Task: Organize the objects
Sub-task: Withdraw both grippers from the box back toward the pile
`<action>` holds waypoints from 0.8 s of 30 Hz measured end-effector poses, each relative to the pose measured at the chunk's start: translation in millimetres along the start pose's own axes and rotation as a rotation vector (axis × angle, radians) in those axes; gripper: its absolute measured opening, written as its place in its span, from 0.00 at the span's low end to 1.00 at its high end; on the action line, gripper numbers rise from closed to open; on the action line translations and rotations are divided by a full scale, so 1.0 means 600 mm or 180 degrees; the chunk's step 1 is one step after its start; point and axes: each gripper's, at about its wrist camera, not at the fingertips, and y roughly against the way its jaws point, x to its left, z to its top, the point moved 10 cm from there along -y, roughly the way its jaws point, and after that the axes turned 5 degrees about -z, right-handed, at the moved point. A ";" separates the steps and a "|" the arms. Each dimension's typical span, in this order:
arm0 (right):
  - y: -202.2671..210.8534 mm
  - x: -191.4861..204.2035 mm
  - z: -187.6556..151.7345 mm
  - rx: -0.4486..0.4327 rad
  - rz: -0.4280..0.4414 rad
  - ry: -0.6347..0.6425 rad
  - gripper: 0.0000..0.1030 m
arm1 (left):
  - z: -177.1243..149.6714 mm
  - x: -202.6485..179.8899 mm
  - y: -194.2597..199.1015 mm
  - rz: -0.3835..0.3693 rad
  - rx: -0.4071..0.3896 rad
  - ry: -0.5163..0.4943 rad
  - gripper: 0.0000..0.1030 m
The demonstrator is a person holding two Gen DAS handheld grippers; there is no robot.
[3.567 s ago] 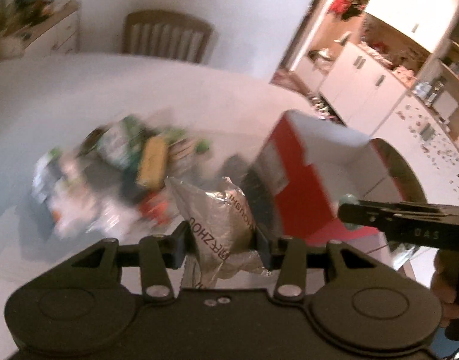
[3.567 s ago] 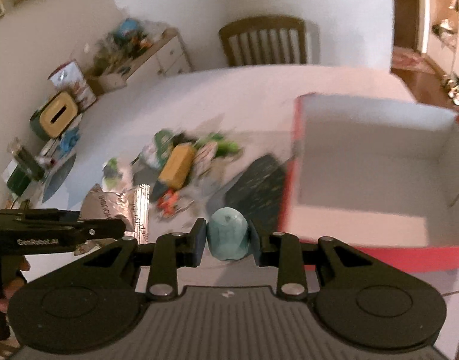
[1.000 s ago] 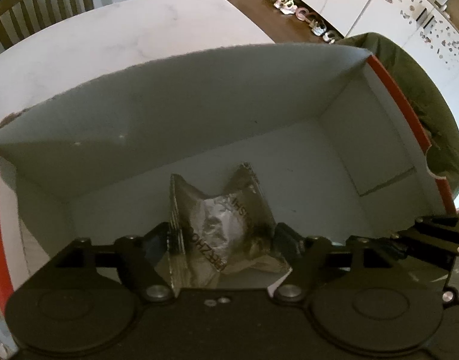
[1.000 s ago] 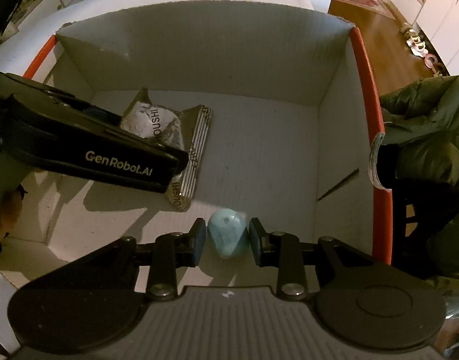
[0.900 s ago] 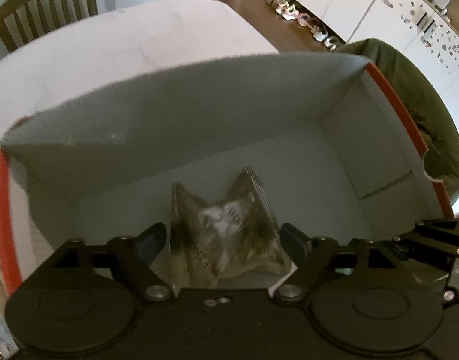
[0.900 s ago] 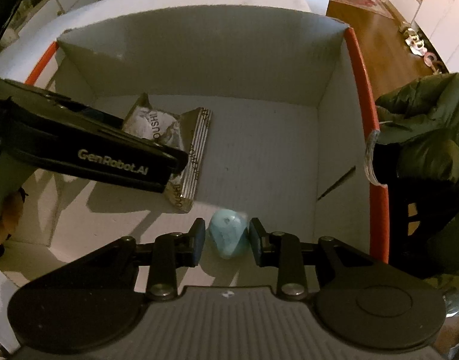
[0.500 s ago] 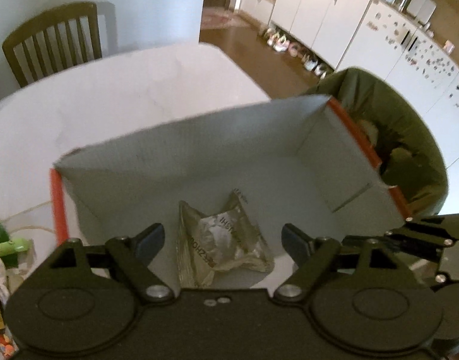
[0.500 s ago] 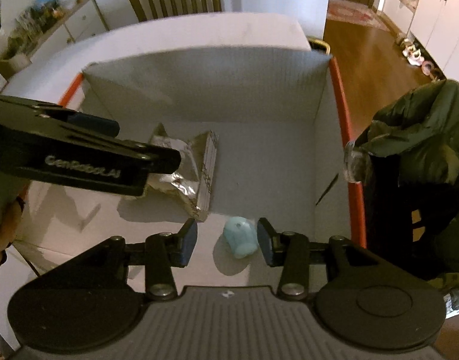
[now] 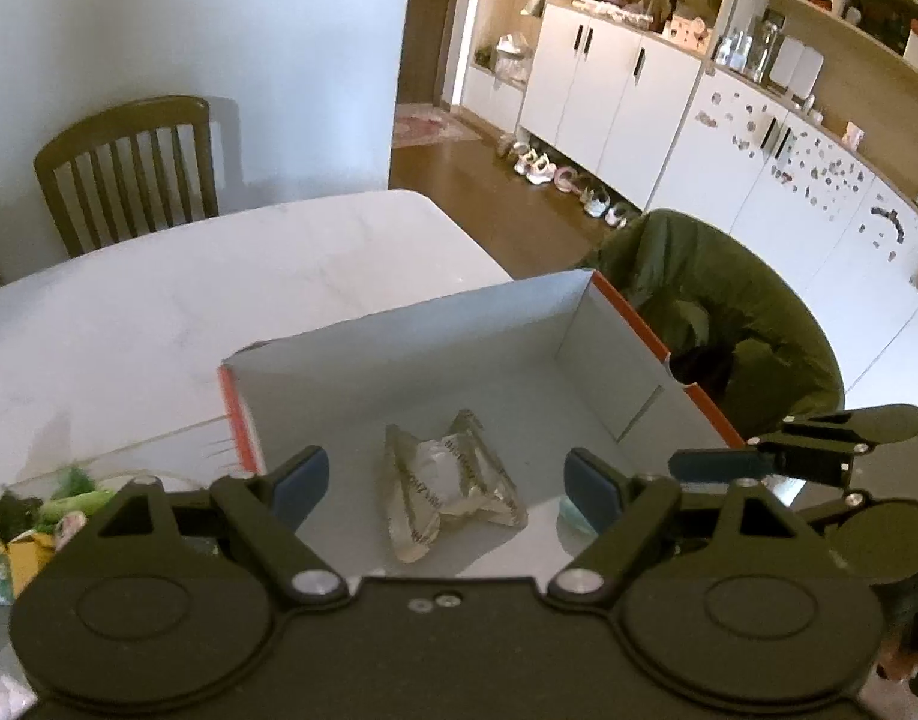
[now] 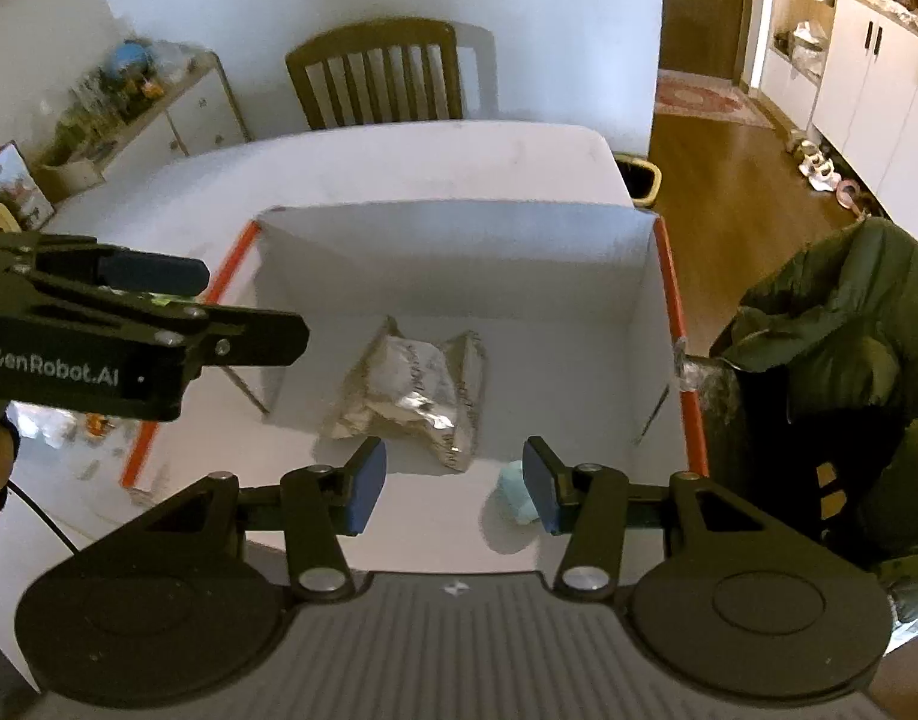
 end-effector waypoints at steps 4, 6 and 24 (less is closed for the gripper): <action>0.024 0.022 0.000 -0.0130 -0.0009 -0.0001 0.50 | -0.003 0.009 0.036 -0.0024 -0.0119 0.0023 0.84; 0.037 0.034 0.002 -0.0196 0.0011 0.0005 0.51 | -0.006 0.014 0.054 0.0006 -0.0197 -0.0011 0.86; 0.113 0.193 0.018 -0.0777 0.0049 -0.0106 0.74 | -0.059 0.122 0.217 0.0116 -0.0704 -0.0065 0.99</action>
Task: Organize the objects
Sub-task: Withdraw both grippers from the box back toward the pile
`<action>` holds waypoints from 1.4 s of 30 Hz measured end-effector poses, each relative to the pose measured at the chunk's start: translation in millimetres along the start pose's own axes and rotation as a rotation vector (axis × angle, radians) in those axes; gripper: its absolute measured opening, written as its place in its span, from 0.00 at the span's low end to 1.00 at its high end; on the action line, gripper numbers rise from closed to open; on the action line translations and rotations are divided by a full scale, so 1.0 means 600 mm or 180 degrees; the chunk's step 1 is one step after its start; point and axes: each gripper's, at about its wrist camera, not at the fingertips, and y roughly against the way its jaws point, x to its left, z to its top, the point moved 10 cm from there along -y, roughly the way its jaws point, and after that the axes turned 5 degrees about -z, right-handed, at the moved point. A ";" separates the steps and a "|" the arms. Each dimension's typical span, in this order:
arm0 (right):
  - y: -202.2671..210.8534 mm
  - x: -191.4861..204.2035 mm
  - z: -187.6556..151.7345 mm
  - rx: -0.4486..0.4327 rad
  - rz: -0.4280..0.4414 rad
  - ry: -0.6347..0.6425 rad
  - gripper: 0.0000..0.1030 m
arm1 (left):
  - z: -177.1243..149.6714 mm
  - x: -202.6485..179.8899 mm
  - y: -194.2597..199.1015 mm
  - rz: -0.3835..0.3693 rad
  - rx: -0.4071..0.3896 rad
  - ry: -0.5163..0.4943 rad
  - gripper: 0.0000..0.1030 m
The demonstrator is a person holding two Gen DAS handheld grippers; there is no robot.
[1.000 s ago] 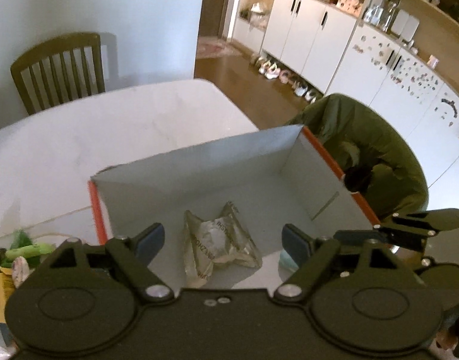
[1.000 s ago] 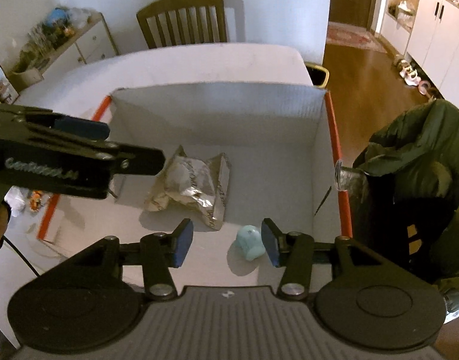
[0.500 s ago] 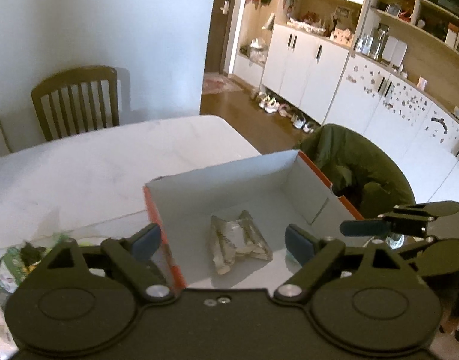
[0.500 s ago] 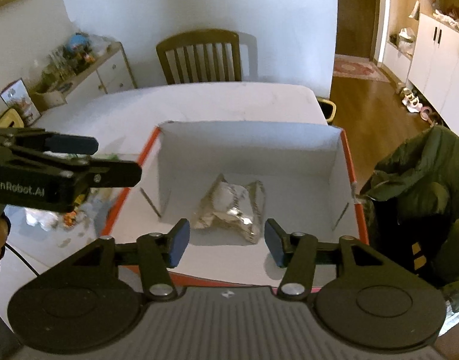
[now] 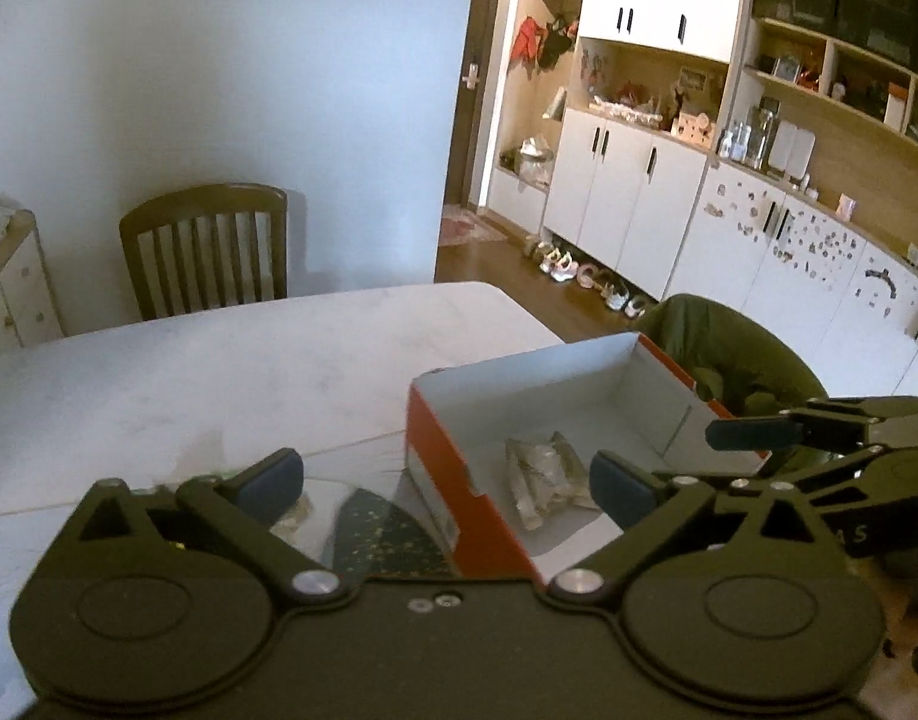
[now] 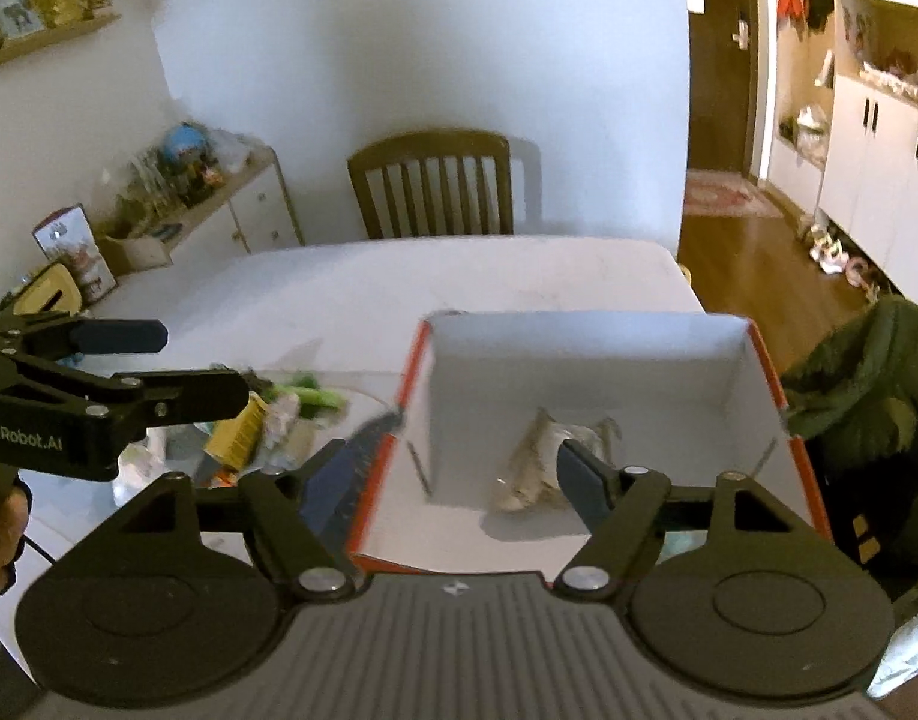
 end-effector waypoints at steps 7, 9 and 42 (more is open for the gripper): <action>0.026 0.067 0.000 -0.0167 0.0100 -0.0132 0.83 | -0.019 0.048 0.052 -0.0005 -0.0103 0.0040 1.00; 0.034 0.087 -0.001 -0.0253 0.0136 -0.0160 0.87 | -0.026 0.063 0.065 -0.0008 -0.0134 0.0074 1.00; -0.081 0.313 -0.057 -0.0277 -0.0103 0.0186 0.96 | -0.190 0.379 0.099 0.0562 0.0073 0.0639 1.00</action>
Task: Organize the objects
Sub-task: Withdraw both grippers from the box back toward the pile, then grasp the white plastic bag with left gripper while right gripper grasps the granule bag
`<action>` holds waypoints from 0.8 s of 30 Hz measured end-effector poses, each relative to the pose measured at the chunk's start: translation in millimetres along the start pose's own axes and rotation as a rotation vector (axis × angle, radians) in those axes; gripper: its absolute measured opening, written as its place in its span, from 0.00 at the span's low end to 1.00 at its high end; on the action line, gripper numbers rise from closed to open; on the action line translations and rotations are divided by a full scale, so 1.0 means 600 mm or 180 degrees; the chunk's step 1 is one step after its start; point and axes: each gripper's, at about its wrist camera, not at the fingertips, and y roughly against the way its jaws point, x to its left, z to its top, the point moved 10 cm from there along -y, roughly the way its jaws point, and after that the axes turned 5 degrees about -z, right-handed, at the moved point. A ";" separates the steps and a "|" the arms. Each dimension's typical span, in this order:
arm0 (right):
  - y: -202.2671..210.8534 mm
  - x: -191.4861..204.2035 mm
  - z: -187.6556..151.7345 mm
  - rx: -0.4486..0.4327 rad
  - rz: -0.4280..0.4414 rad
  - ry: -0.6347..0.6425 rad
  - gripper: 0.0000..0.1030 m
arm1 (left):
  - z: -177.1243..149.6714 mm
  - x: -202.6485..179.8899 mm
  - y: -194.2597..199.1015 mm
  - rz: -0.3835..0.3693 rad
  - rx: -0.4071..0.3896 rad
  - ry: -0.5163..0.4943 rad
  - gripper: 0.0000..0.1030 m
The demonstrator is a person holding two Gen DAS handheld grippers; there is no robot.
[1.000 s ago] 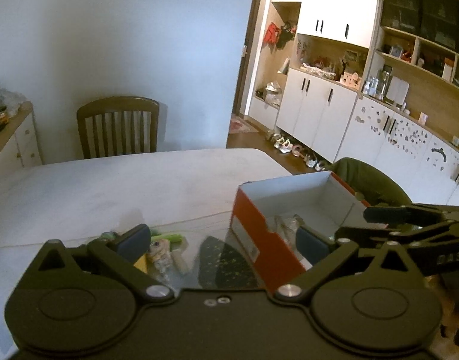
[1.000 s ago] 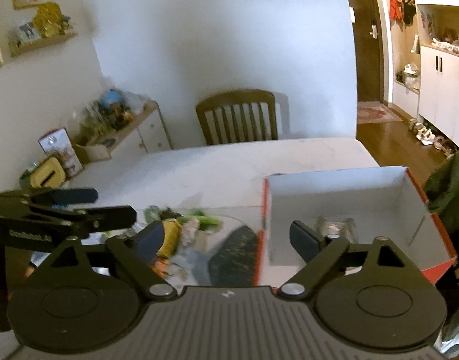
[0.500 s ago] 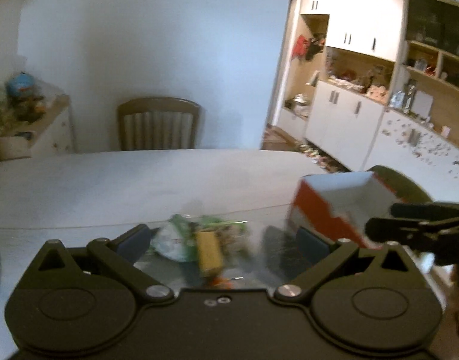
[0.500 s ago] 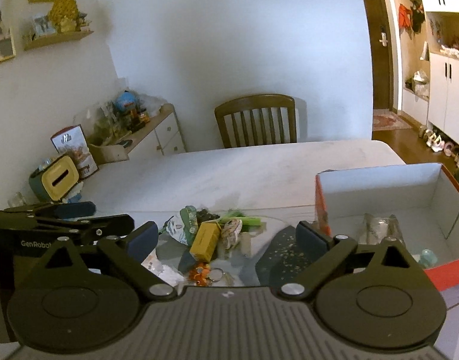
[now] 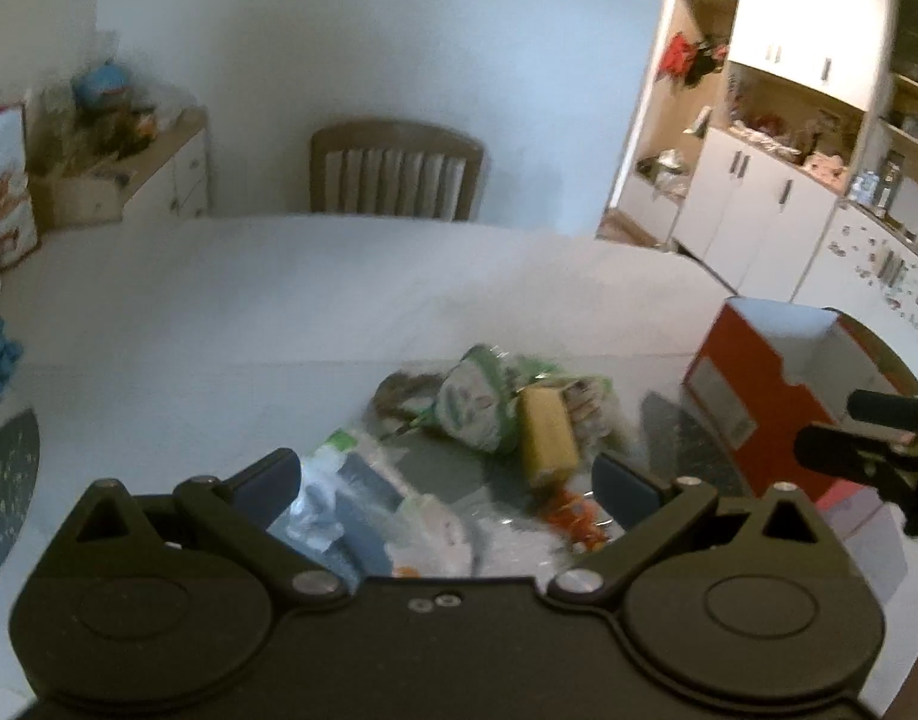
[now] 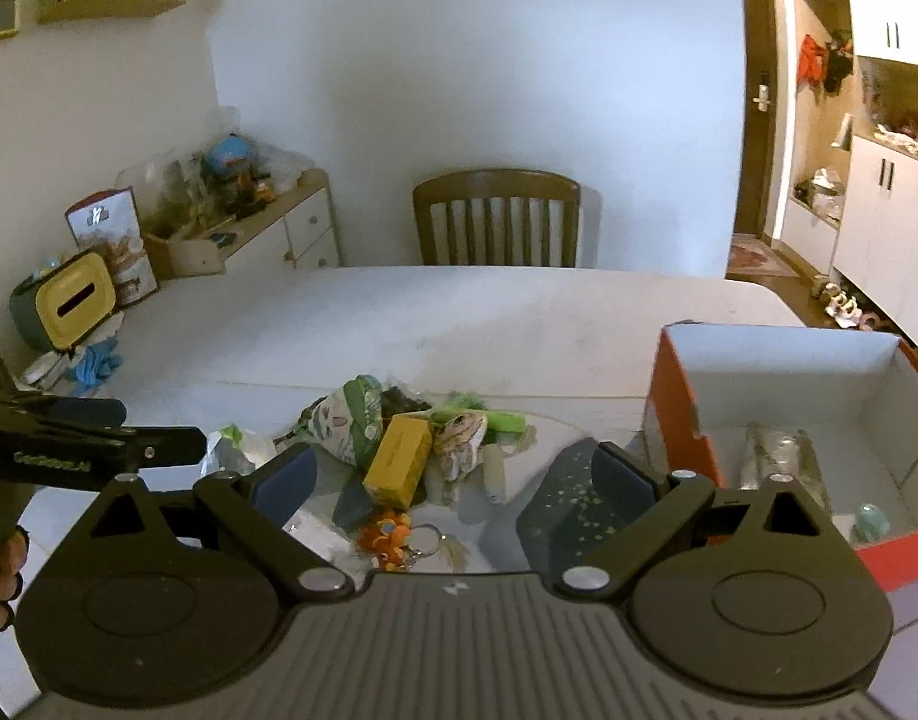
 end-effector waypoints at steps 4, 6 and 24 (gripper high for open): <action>-0.034 0.015 -0.016 0.0145 -0.0016 0.0167 0.96 | -0.015 0.025 -0.032 0.0076 0.0230 0.0168 1.00; -0.057 0.021 -0.030 0.0258 -0.0004 0.0189 0.96 | -0.020 0.038 -0.046 0.0135 0.0306 0.0196 1.00; -0.174 0.157 -0.099 0.0853 0.0575 0.1040 0.95 | -0.064 0.105 -0.149 0.0194 0.1048 0.0692 0.88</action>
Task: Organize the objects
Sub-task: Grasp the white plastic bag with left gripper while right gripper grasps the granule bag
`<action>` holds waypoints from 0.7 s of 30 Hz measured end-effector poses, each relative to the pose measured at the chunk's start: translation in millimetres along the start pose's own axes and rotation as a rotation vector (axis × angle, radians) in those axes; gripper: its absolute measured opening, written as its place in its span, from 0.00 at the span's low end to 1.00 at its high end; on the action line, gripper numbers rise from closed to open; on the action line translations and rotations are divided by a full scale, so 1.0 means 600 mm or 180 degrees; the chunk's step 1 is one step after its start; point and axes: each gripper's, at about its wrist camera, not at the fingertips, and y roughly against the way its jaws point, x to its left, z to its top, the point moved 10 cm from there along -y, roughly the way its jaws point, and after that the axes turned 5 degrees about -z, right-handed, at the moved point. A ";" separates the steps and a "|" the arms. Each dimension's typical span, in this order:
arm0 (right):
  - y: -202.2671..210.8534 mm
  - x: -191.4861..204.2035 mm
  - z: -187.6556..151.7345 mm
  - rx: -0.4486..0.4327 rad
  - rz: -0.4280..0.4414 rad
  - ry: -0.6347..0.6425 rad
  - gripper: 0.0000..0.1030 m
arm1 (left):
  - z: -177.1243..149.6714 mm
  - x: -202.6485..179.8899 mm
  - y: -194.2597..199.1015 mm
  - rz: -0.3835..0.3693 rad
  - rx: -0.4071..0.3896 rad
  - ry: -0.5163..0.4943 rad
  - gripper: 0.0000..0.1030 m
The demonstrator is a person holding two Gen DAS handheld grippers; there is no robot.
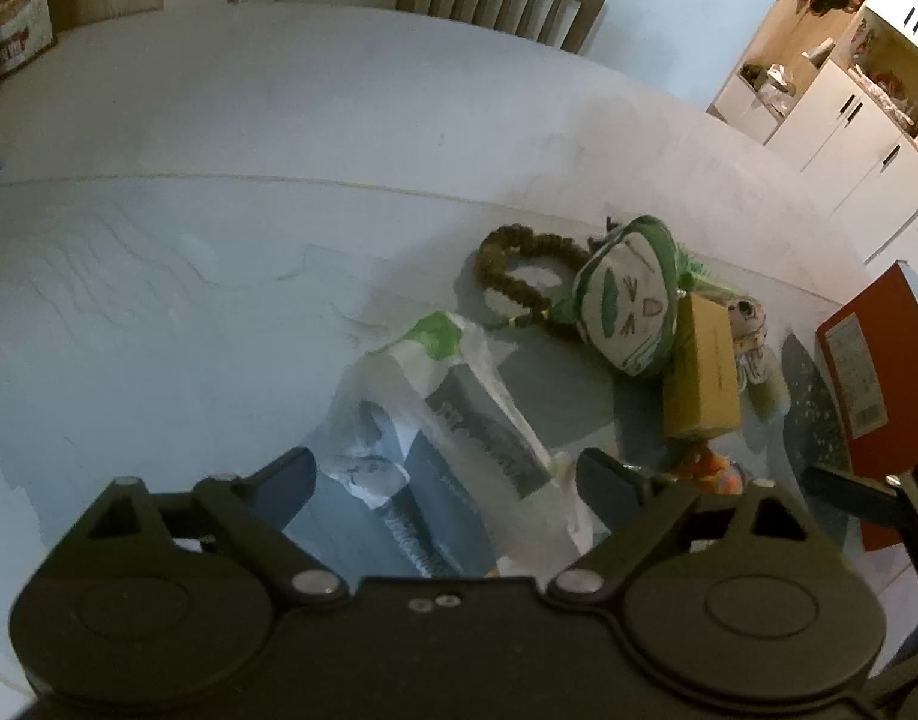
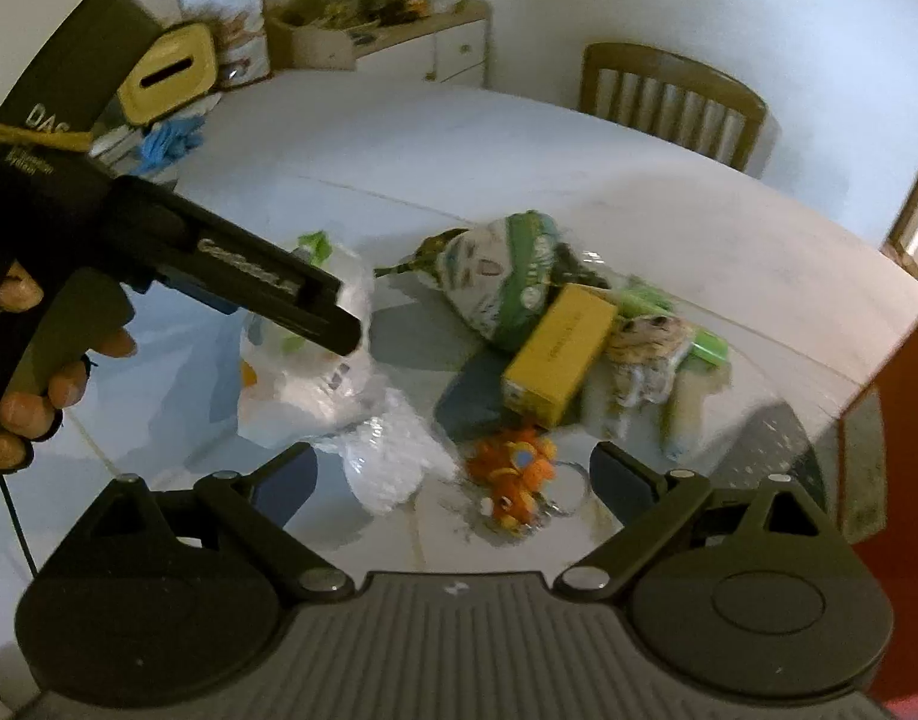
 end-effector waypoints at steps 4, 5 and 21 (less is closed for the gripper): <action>-0.020 0.022 0.000 0.0070 0.0063 0.0184 0.94 | -0.004 0.002 -0.003 -0.0021 0.0040 0.0015 0.84; -0.025 0.026 -0.001 0.0088 0.0079 0.0229 0.92 | -0.005 0.003 -0.004 -0.0035 0.0049 0.0025 0.83; -0.049 0.049 -0.007 0.0240 0.0118 0.0309 0.46 | -0.013 0.006 0.020 -0.0185 -0.0058 0.0056 0.44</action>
